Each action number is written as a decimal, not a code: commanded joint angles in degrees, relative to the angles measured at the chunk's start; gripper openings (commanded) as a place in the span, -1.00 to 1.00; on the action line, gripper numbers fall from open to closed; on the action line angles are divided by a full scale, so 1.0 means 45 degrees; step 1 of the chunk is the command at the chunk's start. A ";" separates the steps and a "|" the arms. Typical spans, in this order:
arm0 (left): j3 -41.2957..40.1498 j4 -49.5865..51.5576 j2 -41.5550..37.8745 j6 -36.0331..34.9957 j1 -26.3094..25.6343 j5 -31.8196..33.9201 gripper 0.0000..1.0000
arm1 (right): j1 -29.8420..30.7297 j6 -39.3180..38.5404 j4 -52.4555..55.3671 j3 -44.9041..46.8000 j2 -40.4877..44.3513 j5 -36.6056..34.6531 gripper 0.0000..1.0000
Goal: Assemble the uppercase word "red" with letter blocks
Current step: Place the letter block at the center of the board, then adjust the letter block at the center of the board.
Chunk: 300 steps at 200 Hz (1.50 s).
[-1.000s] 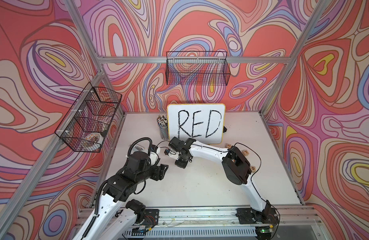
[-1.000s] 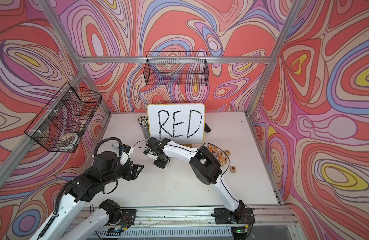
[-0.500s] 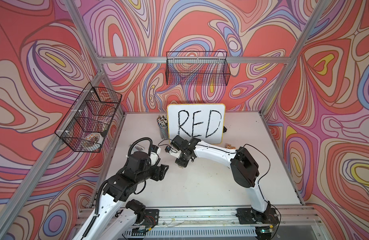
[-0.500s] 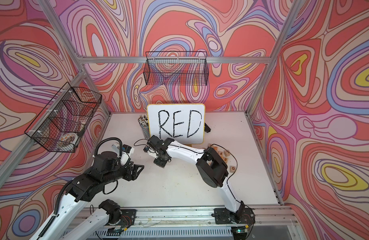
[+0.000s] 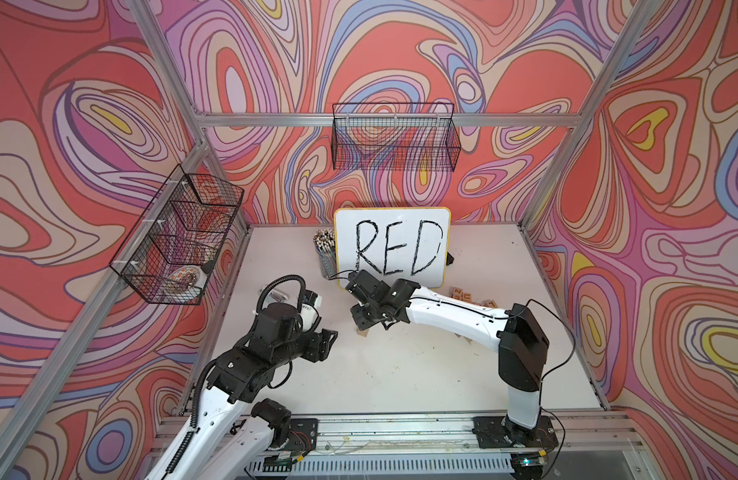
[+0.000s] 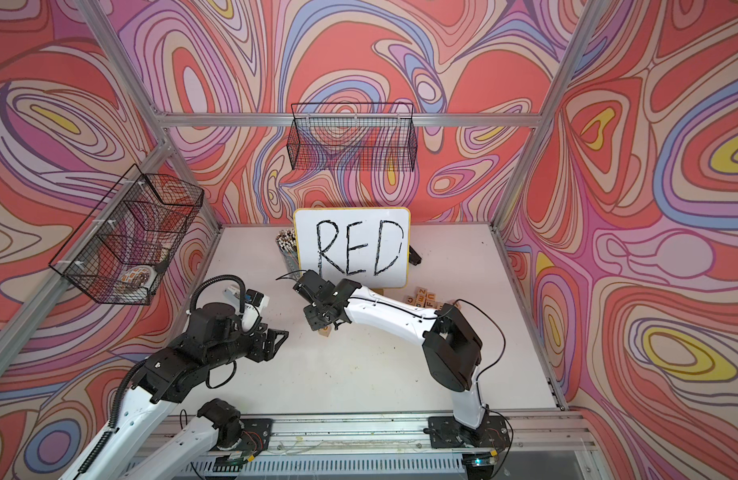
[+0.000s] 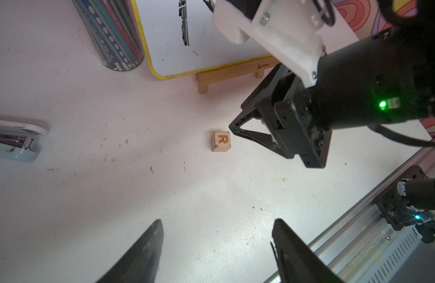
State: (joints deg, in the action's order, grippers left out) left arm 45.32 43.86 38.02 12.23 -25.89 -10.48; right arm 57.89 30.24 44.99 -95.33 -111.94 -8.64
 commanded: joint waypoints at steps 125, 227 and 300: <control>-0.0088 -0.0094 -0.0078 -0.0042 -0.0028 0.0256 0.43 | 0.0004 0.8285 0.0675 -0.0648 -0.2063 -0.0545 0.09; -0.0091 -0.0097 -0.0071 -0.0024 -0.0039 0.0311 0.43 | -0.0577 0.7272 0.0759 -0.1059 -0.3028 0.0203 0.07; -0.0091 -0.0098 -0.0070 -0.0041 -0.0028 0.0278 0.43 | -0.0462 0.7256 0.0588 -0.0802 -0.3213 0.0505 0.01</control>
State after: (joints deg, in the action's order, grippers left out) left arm 45.32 43.86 37.98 12.23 -25.89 -9.85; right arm 55.33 63.44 47.75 -99.35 -125.05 -6.98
